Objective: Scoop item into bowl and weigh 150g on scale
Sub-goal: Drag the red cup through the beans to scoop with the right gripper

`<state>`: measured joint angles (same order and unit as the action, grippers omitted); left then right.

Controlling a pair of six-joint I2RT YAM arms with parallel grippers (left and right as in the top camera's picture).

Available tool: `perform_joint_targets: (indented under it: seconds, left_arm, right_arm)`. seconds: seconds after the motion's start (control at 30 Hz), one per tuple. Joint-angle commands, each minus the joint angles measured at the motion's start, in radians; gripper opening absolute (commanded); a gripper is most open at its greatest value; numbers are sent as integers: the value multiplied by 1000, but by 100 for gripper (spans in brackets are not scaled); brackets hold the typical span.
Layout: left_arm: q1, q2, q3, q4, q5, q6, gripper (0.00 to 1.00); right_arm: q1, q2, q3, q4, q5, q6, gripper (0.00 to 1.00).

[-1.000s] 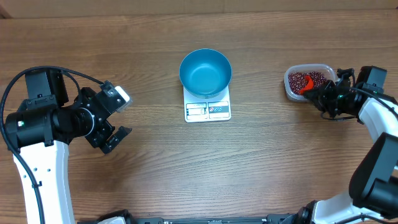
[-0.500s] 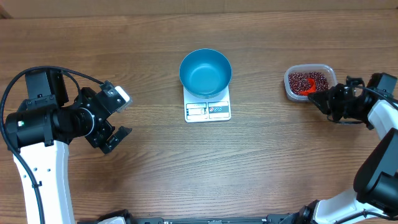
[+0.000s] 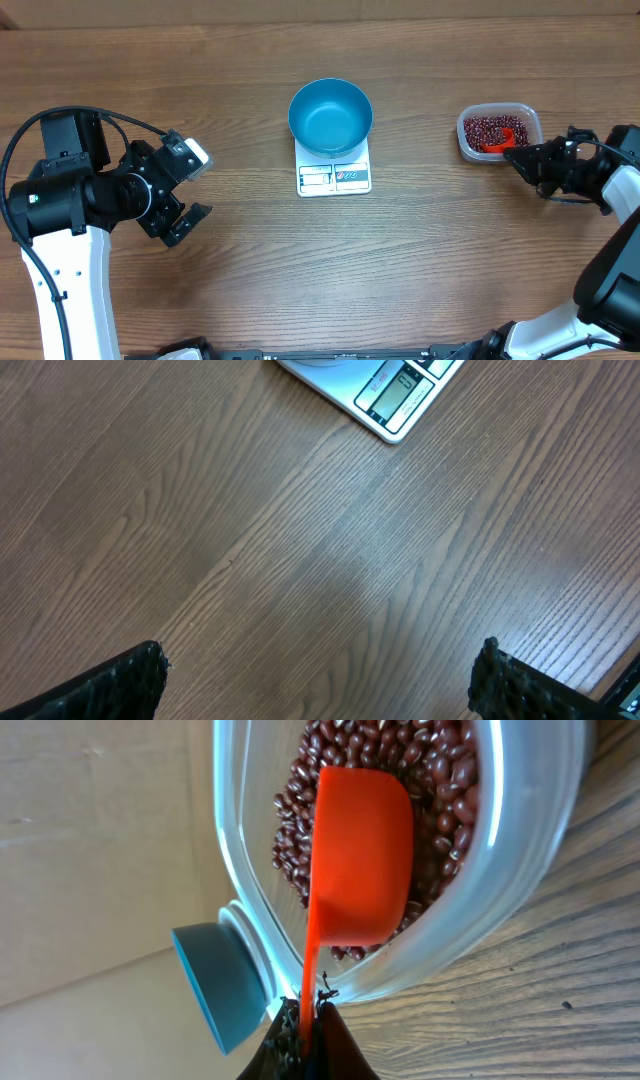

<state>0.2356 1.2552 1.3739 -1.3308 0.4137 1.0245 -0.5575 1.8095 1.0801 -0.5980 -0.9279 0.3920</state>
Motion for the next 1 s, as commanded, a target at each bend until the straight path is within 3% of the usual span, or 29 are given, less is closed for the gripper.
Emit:
perform_joint_targets:
  seconds: [0.0,0.63,0.97]
  left_arm:
    - [0,2,2,0,-10,34,100]
    - [0,2,2,0,-10,34,100]
    - [0,2,2,0,-10,34,100]
  right_arm:
    - [-27,11,-1,6,-83,1,4]
    - [-29,10,-1,6,-129,-1,4]
    - [-29,10,-1,22,-246,-3,4]
